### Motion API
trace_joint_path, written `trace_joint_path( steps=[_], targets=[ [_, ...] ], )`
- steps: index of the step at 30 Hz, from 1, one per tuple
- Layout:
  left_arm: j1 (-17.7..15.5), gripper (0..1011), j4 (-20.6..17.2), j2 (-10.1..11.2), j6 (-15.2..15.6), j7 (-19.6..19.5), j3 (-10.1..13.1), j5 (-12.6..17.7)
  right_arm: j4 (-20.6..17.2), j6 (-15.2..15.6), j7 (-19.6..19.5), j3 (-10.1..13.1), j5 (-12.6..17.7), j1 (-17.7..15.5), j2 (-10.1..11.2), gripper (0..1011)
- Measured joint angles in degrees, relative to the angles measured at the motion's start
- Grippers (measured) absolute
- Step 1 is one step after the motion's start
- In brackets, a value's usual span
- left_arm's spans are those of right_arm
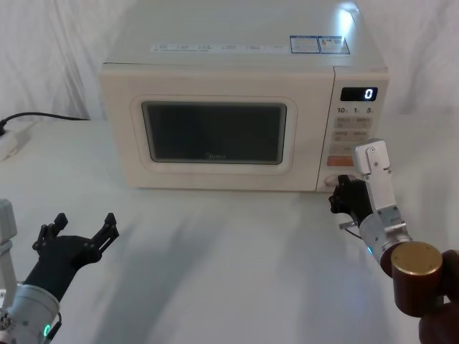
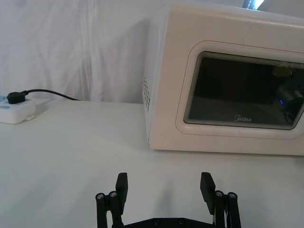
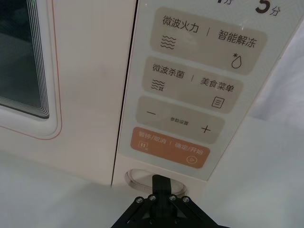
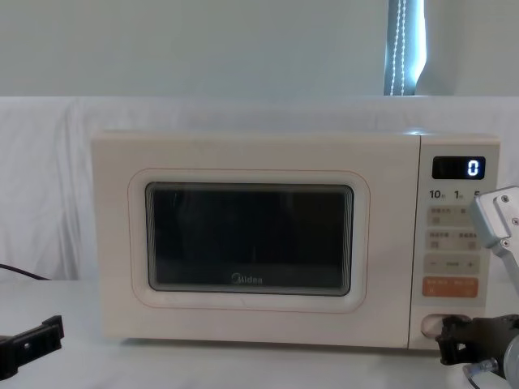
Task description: Press the button to open the microwave door with one hand; close the microwave door with the other hand.
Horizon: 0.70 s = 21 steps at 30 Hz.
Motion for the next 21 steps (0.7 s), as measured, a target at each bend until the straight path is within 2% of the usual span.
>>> trace_joint_path(
  steps=[21],
  targets=[
    [0.00, 1001, 0.00, 0.00, 0.00, 0.00, 0.00, 0.00, 2.79, -1.20, -0.58, 0.32, -0.20, 1.67, -0.54, 0]
  ],
)
